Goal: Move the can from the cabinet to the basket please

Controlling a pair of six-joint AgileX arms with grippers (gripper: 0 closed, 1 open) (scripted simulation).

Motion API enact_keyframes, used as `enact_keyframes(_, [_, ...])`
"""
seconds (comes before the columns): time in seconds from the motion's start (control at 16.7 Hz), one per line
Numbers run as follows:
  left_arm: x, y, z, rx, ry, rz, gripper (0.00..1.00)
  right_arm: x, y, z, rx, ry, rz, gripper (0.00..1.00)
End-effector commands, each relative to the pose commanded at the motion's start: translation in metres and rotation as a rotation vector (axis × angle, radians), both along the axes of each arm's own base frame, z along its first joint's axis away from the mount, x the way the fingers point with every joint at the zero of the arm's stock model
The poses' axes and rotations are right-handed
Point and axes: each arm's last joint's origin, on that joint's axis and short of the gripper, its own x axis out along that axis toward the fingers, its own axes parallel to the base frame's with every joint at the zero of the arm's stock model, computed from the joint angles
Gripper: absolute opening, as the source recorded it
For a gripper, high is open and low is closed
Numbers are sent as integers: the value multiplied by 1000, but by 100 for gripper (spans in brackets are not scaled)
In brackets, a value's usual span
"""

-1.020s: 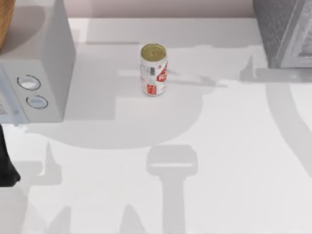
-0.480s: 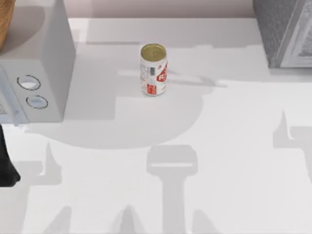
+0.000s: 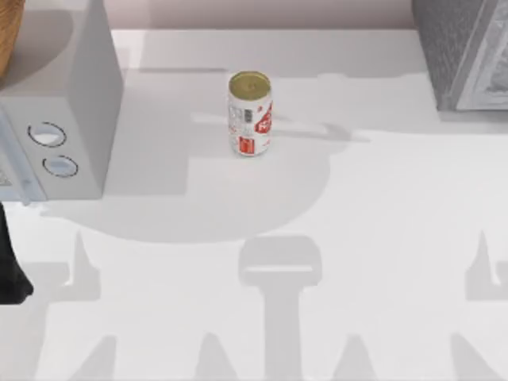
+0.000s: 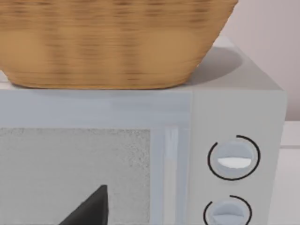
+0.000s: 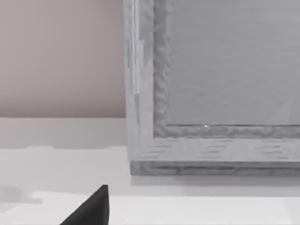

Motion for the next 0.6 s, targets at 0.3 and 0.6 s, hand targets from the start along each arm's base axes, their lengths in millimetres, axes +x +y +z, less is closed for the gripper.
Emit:
enact_keyframes(0.3, [0,0,0,0,0,0,100,0,0,-6,-1,-4,1,100])
enact_keyframes(0.6, [3,0,2,6,25,13,100,0,0,-6,-1,-4,1,100])
